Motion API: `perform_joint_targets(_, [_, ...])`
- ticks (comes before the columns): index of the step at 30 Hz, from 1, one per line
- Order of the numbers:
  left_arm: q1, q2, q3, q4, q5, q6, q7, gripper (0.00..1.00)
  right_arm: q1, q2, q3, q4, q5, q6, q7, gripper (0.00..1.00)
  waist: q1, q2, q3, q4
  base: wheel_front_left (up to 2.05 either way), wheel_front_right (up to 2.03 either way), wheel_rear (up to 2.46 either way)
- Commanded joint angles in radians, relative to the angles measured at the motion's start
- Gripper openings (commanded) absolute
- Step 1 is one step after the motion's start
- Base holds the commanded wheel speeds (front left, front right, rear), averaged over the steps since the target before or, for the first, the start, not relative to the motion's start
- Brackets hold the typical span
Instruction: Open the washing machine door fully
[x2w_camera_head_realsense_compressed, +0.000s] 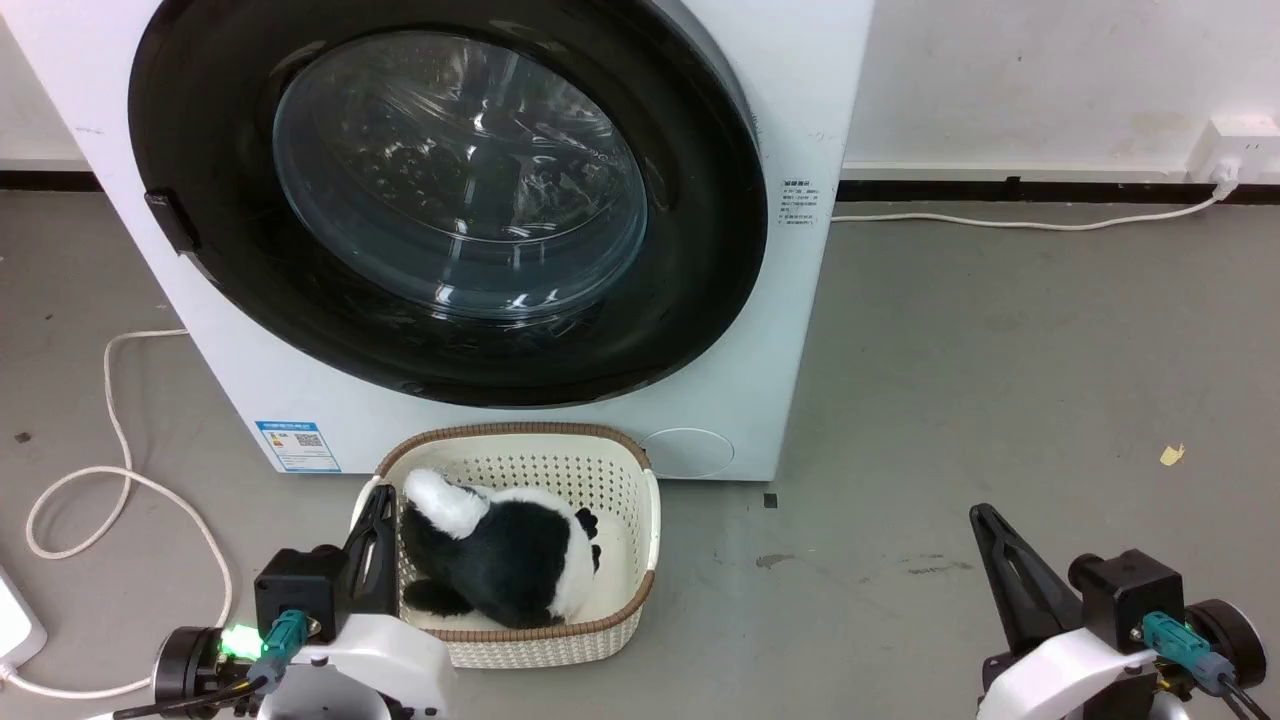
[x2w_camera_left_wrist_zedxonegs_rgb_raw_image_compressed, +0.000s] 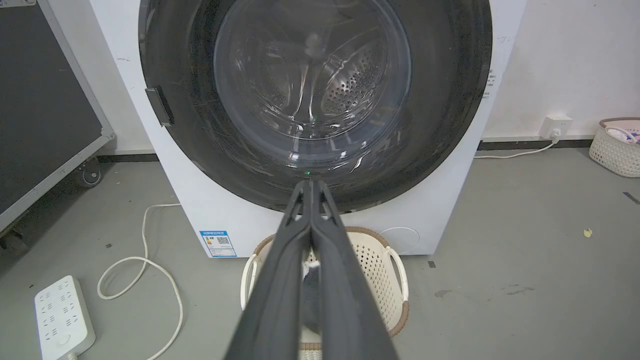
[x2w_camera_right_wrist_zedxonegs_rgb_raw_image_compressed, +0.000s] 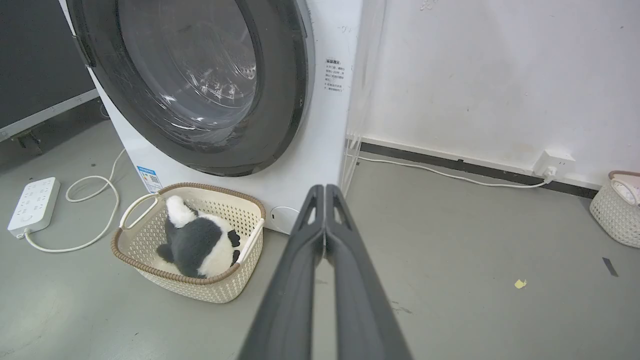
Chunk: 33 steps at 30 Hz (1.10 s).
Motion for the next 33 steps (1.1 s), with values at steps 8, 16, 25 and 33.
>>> perform_joint_targets(8, [0.018, 0.001, 0.001, -0.004, 0.009, 0.003, 0.000, 0.00, -0.012, 0.005, -0.001, -0.004, -0.006, -0.002, 0.000, 0.00, 0.0000, 0.0000, 0.000, 0.000, 0.00, 0.00, 0.00])
perform_joint_targets(16, [0.018, 0.001, 0.001, -0.004, 0.009, 0.003, 0.000, 0.00, -0.012, 0.005, -0.001, -0.004, -0.006, -0.002, 0.000, 0.00, 0.0000, 0.0000, 0.000, 0.000, 0.00, 0.00, 0.00])
perform_joint_targets(25, [0.018, 0.001, 0.001, -0.004, 0.009, 0.003, 0.000, 0.00, -0.012, 0.005, -0.001, -0.004, -0.006, -0.002, 0.000, 0.00, 0.0000, 0.0000, 0.000, 0.000, 0.00, 0.00, 0.00])
perform_joint_targets(33, [0.018, 0.001, 0.001, -0.004, 0.009, 0.003, 0.000, 0.00, -0.012, 0.005, -0.001, -0.004, -0.006, -0.002, 0.000, 0.00, 0.0000, 0.0000, 0.000, 0.000, 0.00, 0.00, 0.00])
